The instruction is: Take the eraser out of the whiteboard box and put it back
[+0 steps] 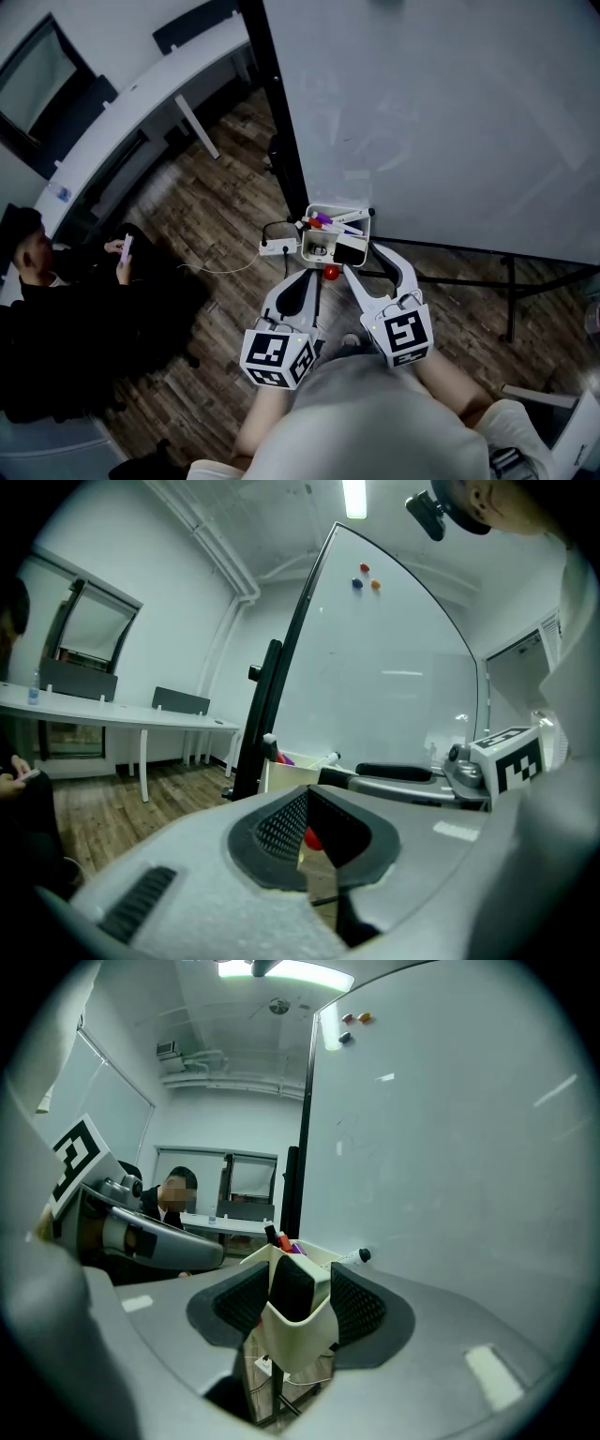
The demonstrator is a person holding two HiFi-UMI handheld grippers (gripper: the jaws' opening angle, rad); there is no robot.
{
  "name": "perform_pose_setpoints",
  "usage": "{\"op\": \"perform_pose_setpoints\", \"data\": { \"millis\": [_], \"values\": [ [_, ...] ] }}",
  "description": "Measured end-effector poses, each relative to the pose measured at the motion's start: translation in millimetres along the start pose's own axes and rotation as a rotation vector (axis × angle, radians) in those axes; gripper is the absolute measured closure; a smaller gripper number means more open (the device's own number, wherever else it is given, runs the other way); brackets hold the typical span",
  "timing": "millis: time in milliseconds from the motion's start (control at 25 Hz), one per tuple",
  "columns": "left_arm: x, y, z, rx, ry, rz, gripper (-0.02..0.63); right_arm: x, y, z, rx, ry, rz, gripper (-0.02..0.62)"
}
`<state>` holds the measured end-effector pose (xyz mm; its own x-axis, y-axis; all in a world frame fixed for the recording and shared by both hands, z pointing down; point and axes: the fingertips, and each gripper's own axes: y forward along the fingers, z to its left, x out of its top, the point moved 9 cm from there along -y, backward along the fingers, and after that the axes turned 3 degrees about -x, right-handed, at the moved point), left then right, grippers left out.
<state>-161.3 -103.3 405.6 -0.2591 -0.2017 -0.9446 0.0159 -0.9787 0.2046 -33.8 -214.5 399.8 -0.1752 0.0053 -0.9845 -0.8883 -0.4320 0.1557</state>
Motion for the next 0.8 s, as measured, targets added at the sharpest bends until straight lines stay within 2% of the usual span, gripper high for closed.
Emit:
{"op": "perform_pose_setpoints", "data": {
  "millis": [520,800],
  "values": [
    [-7,-20,-10,-0.036,0.006,0.005,0.604,0,-31,17,-0.067,0.013,-0.016,0.455],
    [-11,-36,-15,-0.058,0.01,0.007,0.604,2,-49,31,-0.092,0.027,-0.036,0.535]
  ]
}}
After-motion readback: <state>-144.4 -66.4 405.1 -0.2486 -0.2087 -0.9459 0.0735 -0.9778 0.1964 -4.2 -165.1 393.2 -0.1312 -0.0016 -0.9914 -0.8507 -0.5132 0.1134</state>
